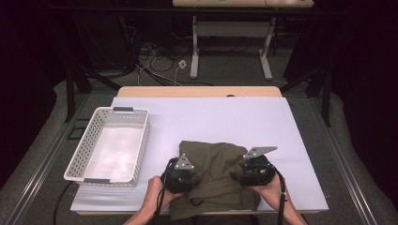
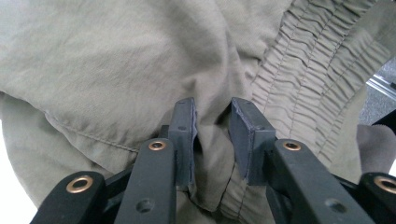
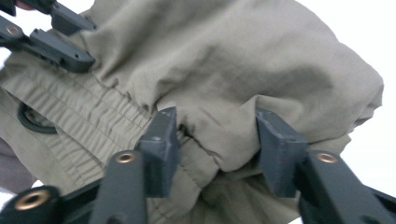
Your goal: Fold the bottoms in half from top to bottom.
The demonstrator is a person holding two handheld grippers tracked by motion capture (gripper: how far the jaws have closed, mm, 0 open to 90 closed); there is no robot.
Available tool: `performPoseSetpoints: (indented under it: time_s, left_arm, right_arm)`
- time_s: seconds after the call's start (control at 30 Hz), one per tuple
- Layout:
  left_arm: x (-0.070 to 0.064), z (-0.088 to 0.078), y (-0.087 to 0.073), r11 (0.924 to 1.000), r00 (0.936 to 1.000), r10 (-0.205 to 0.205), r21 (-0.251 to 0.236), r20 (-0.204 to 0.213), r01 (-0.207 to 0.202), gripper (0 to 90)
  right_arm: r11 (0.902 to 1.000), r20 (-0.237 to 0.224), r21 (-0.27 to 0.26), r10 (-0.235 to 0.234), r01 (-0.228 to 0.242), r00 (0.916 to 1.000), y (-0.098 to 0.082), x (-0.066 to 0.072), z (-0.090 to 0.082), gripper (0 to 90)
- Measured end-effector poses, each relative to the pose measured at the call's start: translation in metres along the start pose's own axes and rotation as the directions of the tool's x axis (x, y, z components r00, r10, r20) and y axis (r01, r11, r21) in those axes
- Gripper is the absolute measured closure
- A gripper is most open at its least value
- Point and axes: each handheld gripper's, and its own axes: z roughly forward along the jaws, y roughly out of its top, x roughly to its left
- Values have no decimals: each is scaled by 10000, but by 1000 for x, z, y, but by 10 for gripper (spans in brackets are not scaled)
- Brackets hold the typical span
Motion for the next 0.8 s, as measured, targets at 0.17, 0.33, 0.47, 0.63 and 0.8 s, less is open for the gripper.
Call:
performPoseSetpoints:
  time_s: [0.17, 0.33, 0.47, 0.63, 0.8]
  left_arm:
    - [0, 3, -2, 9999, 9999, 148, 6, -10, -148, 725]
    - [2, 4, -4, 9997, 9997, 240, -81, -64, -241, 834]
    - [0, -1, -3, 9994, 9995, 295, -206, 57, -294, 875]
    - [-2, -10, -3, 9993, 9988, 257, -272, 423, -246, 888]
    - [-5, -13, -5, 9990, 9973, 454, 30, 573, -457, 889]
  right_arm:
    - [9997, 53, 174, 182, -183, 9998, -6, -2, 8, 737]
    - [9997, 118, 149, 208, -209, 9997, -10, -2, 9, 843]
    - [9998, -1, -141, 124, -124, 9999, -8, 5, -3, 860]
    - [9996, -284, -271, 43, -50, 9996, -9, 14, -17, 863]
    - [9999, -409, -84, -111, 107, 9991, -12, 18, -19, 861]
